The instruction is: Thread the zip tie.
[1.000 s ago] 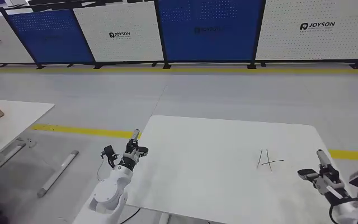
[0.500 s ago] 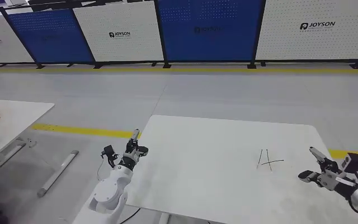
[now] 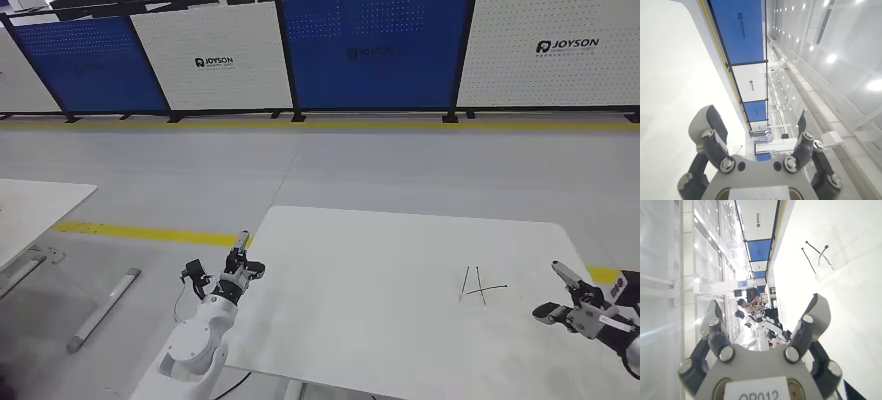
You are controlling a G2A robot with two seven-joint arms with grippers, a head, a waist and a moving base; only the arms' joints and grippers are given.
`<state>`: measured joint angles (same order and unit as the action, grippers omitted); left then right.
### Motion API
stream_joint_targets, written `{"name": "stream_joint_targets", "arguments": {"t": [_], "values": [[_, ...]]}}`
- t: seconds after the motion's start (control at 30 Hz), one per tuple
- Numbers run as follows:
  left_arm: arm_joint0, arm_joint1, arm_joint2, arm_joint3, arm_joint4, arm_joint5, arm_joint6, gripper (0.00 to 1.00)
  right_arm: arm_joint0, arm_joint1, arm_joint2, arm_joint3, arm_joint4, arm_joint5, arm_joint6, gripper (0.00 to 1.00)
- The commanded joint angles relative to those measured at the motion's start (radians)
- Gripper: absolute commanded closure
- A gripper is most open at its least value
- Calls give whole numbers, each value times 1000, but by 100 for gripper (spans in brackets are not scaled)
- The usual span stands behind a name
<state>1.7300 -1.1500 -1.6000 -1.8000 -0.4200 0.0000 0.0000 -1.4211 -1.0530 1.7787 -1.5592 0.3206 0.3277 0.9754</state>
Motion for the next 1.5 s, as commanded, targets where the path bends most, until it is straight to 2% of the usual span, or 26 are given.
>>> {"name": "stream_joint_targets", "arguments": {"t": [0.0,0.07,0.2,0.33,0.47,0.53,0.6,1.1,1.17,1.23,1.33,1.47], "values": [[0,0,0,0,0,0,0,0,20,7,1,1,-10,11,39,0],[0,0,0,0,0,0,0,0,45,14,0,21,-14,12,92,0],[0,0,0,0,0,0,0,0,115,31,-29,69,-93,12,137,0],[0,0,0,0,0,0,0,0,221,44,-82,184,-131,12,198,0],[0,0,0,0,0,0,0,0,322,49,-167,302,-178,12,216,0],[0,0,0,0,0,0,0,0,352,50,-200,339,-201,12,220,0],[0,0,0,0,0,0,0,0,380,52,-244,386,-234,12,277,0],[0,0,0,0,0,0,0,0,380,52,-244,386,-234,12,277,0],[0,0,0,0,0,0,0,0,385,52,-247,370,-211,-18,311,0],[0,0,0,0,0,0,0,0,399,58,-249,378,-208,-84,398,0],[0,0,0,0,0,0,0,0,435,72,-289,394,-186,-117,415,0],[0,0,0,0,0,0,0,0,482,103,-414,383,-150,-134,415,0]]}}
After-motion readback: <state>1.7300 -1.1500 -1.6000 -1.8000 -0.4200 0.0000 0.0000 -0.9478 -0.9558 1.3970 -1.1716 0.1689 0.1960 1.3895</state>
